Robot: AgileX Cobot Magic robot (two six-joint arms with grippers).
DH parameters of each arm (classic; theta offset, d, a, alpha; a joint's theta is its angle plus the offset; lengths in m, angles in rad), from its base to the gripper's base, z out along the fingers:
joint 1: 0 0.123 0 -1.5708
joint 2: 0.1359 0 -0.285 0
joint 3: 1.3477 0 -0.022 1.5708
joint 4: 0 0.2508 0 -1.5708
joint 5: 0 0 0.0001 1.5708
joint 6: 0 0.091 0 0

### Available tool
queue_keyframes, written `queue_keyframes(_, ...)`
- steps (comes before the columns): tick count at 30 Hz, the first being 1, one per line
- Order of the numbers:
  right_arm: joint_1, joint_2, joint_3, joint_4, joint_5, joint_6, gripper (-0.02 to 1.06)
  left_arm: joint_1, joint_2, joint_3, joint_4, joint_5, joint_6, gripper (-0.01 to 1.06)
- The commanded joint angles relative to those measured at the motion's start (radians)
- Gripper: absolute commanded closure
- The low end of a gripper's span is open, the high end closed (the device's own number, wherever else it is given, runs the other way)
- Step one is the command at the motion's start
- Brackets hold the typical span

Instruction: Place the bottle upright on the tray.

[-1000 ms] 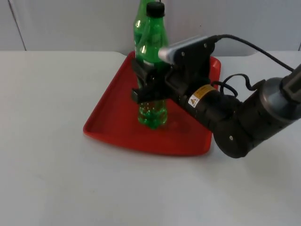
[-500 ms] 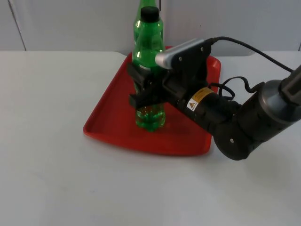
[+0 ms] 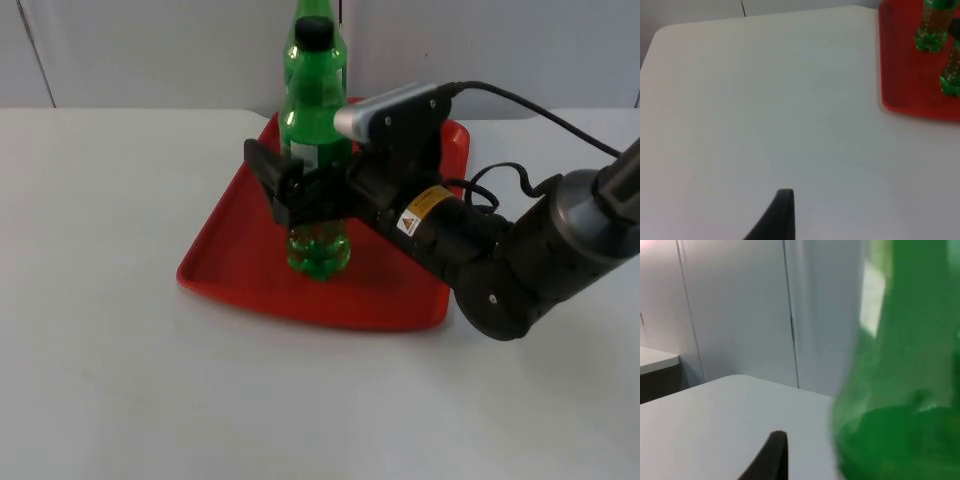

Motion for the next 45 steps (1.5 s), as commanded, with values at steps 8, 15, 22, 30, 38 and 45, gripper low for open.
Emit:
queue_keyframes(8,0.0,-0.001,0.0,-0.007,-0.019,0.022,0.0,0.002,-0.004,0.003,0.001,-0.002,-0.001,0.0)
queue_keyframes(15,0.0,-0.018,0.071,-0.007,-0.019,0.022,0.0,0.002,-0.004,0.003,0.001,-0.002,-0.001,0.0)
queue_keyframes(22,0.0,-0.052,0.152,-0.007,-0.019,0.022,0.0,0.002,-0.004,0.003,0.001,-0.002,-0.001,0.0)
queue_keyframes(30,0.0,-0.144,0.283,-0.029,-0.019,0.022,0.0,0.002,-0.004,0.003,0.001,-0.002,-0.001,0.0)
queue_keyframes(38,0.0,-0.231,0.42,-0.029,0.012,0.022,0.0,0.002,-0.004,0.003,0.001,-0.002,-0.001,0.0)
queue_keyframes(45,0.0,-0.331,0.564,-0.055,0.046,0.037,0.0,0.002,-0.004,0.003,0.001,-0.002,-0.001,0.0)
